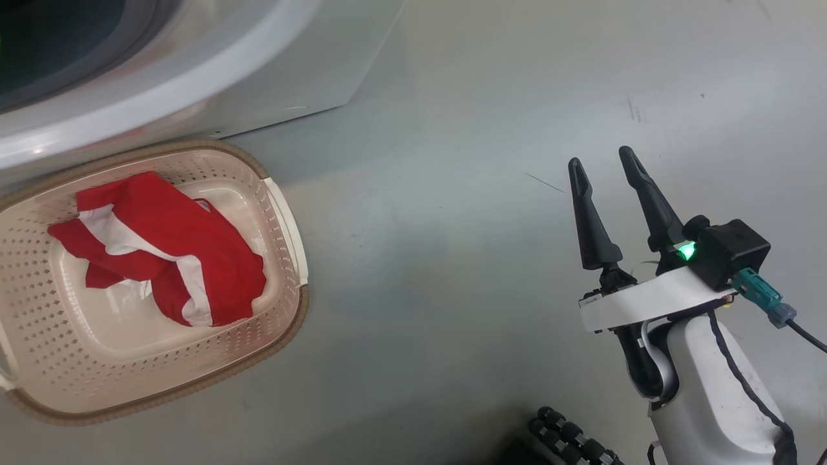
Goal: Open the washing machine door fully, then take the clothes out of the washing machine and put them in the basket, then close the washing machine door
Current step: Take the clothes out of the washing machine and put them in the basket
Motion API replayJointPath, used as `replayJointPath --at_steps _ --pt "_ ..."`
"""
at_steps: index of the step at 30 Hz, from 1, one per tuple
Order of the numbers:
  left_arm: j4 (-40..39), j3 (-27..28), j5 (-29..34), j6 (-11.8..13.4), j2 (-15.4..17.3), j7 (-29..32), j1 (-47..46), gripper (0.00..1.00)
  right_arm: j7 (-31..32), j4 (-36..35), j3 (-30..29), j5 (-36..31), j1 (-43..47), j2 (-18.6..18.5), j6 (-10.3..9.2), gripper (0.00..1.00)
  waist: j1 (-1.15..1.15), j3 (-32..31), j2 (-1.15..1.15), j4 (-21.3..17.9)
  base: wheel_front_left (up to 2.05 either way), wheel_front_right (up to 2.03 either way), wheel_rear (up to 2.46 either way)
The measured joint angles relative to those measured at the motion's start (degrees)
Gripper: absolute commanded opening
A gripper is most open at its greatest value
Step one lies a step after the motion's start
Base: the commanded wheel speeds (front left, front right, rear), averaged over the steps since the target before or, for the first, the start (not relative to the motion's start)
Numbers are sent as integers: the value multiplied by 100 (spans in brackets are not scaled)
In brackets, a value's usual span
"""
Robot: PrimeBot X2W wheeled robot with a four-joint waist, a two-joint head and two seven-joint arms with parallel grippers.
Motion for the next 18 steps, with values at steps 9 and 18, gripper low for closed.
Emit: replayJointPath --at_steps 9,18 --pt "264 126 180 355 80 143 -252 100 -7 111 -3 32 -97 10 0 100 0 122 0 -42 0 0 0" --pt "420 165 177 455 -16 33 -388 0 -7 119 -60 32 -300 12 5 100 0 163 0 27 0 0 0"
